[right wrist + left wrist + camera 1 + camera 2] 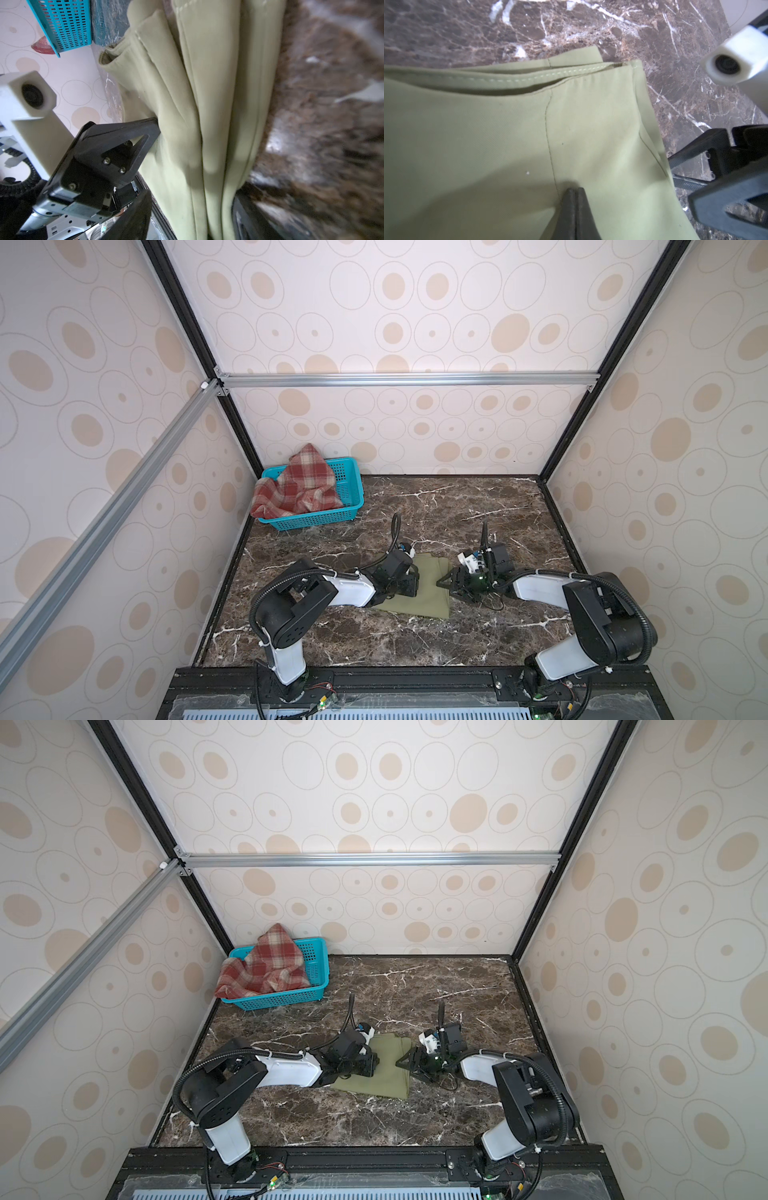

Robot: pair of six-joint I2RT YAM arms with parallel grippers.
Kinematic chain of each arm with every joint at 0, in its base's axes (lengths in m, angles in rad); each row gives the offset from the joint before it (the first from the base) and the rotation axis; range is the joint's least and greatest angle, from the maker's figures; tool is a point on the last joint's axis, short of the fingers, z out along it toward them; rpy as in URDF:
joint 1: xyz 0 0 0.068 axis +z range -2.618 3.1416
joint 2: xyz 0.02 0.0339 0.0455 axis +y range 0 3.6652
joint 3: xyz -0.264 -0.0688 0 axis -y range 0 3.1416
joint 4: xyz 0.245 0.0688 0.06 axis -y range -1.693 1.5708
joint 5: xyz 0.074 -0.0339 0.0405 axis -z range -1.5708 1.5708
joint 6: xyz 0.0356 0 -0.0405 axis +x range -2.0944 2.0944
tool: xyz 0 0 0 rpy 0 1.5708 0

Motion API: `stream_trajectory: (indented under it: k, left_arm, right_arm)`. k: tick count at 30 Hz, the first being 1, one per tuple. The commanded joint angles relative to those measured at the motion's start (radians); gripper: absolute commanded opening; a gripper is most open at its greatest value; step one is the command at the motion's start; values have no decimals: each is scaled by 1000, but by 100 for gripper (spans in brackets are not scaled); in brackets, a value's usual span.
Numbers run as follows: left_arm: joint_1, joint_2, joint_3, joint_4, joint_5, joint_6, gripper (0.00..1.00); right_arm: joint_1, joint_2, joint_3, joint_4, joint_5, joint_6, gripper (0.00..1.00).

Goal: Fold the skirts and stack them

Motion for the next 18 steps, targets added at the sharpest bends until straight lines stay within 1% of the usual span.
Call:
stream_trajectory:
  k: [1, 5, 7, 9, 11, 13, 16, 18]
  left_arm:
    - [-8, 26, -20, -31, 0, -13, 0]
    - [-9, 28, -18, -33, 0, -13, 0]
    - [-9, 28, -19, -36, 0, -13, 0]
    - [-9, 28, -18, -37, -2, -12, 0]
    - [-9, 27, -18, -37, -5, -13, 0]
    - [-9, 24, -20, -37, -8, -14, 0]
    - [-9, 22, -20, -42, -9, -9, 0]
    - [-9, 22, -22, -42, -11, -9, 0]
  right_arm:
    - [19, 59, -37, -19, 88, 31, 63]
    - [43, 79, -34, -4, 107, 33, 62]
    - [59, 85, -24, -17, 130, 21, 58]
    - [81, 78, -7, -69, 183, -14, 55]
    - [98, 55, 0, -121, 258, -39, 54]
    - [105, 28, -3, -151, 298, -58, 56]
    - [107, -24, -2, -227, 360, -91, 61]
    - [107, -57, -10, -240, 379, -105, 65]
